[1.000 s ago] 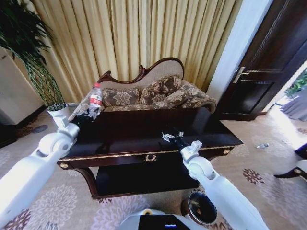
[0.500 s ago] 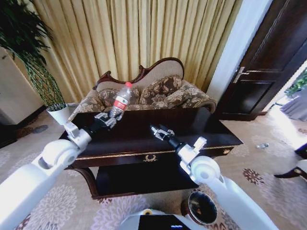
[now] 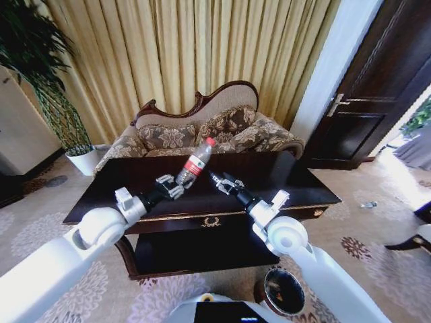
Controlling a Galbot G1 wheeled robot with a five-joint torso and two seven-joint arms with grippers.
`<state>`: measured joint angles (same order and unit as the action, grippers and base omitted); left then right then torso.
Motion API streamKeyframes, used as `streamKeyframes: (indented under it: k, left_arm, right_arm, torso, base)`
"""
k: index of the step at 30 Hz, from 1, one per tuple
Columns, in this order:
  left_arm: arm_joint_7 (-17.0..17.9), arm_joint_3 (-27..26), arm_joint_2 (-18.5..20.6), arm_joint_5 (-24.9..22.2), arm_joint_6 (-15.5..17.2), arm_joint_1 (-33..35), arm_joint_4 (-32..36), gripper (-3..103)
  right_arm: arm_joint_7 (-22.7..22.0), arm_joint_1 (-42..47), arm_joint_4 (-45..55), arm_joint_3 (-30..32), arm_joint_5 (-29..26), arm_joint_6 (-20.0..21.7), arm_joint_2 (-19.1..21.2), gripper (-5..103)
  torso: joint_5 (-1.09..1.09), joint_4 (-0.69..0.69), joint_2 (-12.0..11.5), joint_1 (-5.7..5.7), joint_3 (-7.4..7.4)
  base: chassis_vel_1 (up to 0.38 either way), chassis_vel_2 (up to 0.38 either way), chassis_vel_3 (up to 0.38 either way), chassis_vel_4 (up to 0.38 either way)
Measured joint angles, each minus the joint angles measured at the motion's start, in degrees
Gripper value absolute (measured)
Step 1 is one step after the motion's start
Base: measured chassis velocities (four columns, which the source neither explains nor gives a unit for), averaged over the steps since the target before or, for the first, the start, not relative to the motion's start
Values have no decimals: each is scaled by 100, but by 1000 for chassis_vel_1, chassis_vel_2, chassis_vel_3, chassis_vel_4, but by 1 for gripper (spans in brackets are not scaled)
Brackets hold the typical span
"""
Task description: Move to the front of the table and place the trash on the table into the trash bin.
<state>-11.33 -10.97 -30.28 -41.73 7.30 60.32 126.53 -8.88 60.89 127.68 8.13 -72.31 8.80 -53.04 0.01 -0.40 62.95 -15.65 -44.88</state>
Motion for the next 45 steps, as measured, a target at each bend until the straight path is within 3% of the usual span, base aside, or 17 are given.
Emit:
streamKeyframes:
  k: [9,19,26,31,32,35,37,39,41,45]
  left_arm:
    - [-150,530,264,196,-139,-94,116,35]
    - [-209,555,390,172,-167,-62,286,35]
    - [-144,509,395,159,-149,-31,324,35]
    - [193,509,365,80,-149,28,394,32]
    - [193,509,365,80,-149,28,394,32]
    - [295,484,347,-38,-122,39,395,45]
    - [320,474,345,-56,-111,39,395,51]
    - [418,443,340,-184,-82,41,445,61]
    - [444,442,340,-260,-43,51,477,61]
    - [486,440,315,-500,18,63,556,78]
  right_arm:
    - [112,-1,-76,-23,186,76,-7,100]
    - [154,72,-64,-39,386,110,-40,102]
    - [198,130,0,-37,450,107,-33,83]
    - [377,147,-43,-18,494,69,-34,61]
    - [377,147,-43,-18,494,69,-34,61]
    - [413,170,-69,-10,517,54,-42,49]
    - [421,177,-76,-5,532,50,-46,49]
    - [427,211,-90,7,574,47,-54,40]
    - [429,216,-90,19,579,45,-57,40]
    - [433,229,-83,53,579,45,-73,28]
  torso:
    - [0,0,0,0,0]
    - [-1,-1,0,0,0]
    - [-1,0,0,0,0]
    - [-1,0,0,0,0]
    - [-1,0,0,0,0]
    - [-1,0,0,0,0]
    - [-1,0,0,0,0]
    - [-1,0,0,0,0]
    - [2,-1,0,0,0]
    - [0,0,0,0,0]
  base:
    - [0,0,0,0]
    - [0,0,0,0]
    - [0,0,0,0]
    - [0,0,0,0]
    - [0,0,0,0]
    - [0,0,0,0]
    - [0,0,0,0]
    - [0,0,0,0]
    - [0,0,0,0]
    - [0,0,0,0]
